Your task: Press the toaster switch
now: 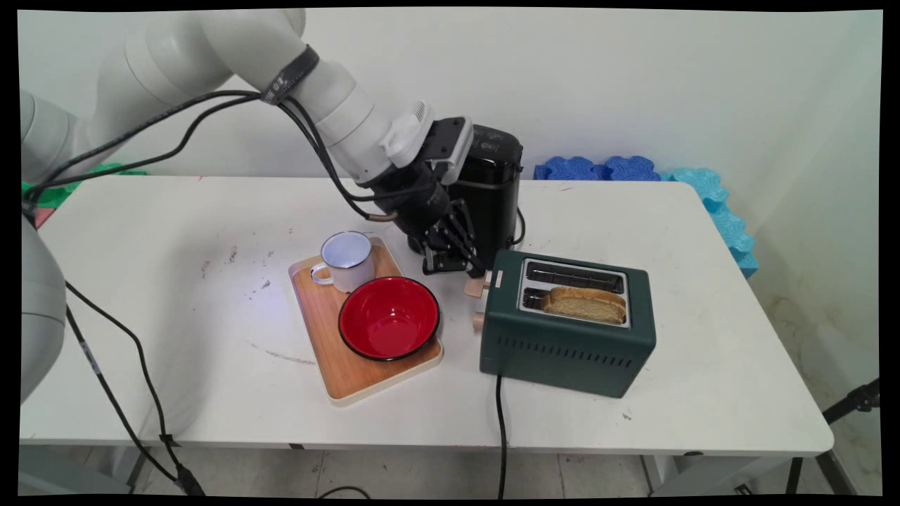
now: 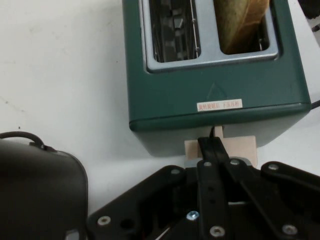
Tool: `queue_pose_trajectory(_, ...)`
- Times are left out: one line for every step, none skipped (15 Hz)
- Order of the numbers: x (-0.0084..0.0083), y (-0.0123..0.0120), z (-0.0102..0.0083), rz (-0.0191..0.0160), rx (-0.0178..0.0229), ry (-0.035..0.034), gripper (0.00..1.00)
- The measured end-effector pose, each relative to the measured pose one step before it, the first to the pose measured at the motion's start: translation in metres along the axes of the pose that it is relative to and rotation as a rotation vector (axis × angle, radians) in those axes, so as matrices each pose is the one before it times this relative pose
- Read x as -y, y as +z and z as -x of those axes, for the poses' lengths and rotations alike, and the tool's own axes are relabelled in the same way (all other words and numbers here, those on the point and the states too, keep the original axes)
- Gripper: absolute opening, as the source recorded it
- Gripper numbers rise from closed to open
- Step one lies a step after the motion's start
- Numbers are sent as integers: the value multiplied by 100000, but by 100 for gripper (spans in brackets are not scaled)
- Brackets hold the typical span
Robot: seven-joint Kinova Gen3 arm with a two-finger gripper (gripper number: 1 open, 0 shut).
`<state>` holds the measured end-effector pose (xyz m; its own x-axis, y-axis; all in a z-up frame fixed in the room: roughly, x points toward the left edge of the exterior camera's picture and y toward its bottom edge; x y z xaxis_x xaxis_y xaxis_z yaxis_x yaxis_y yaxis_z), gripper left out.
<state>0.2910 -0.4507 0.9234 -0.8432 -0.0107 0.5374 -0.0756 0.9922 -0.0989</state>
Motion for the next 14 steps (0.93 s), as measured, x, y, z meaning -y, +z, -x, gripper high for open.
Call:
queue_pose_trajectory(-62, 179, 8, -24, -25, -110, 0)
queue_pose_trajectory(-71, 199, 17, -7, -30, -169, 0)
queue_pose_trajectory(-73, 195, 22, 8, 27, -205, 0)
queue_pose_trajectory(-69, 166, 43, 34, 69, -239, 0)
queue_pose_trajectory(-42, 102, 22, 13, 49, -125, 0)
queue_pose_trajectory(-71, 176, 41, 99, 115, -229, 0)
queue_pose_trajectory(-81, 179, 72, 65, 152, -281, 0)
queue_pose_trajectory(-71, 179, 98, 75, 219, -312, 0)
queue_pose_trajectory(-46, 152, 98, 45, 203, -265, 0)
queue_pose_trajectory(-53, 180, 111, 74, 240, -254, 0)
queue_pose_trajectory(-44, 179, 126, 55, 253, -273, 0)
queue_pose_trajectory(-40, 169, 108, 65, 220, -250, 0)
queue_pose_trajectory(-29, 106, 70, 44, 152, -160, 0)
queue_pose_trajectory(-28, 173, 99, 64, 195, -278, 0)
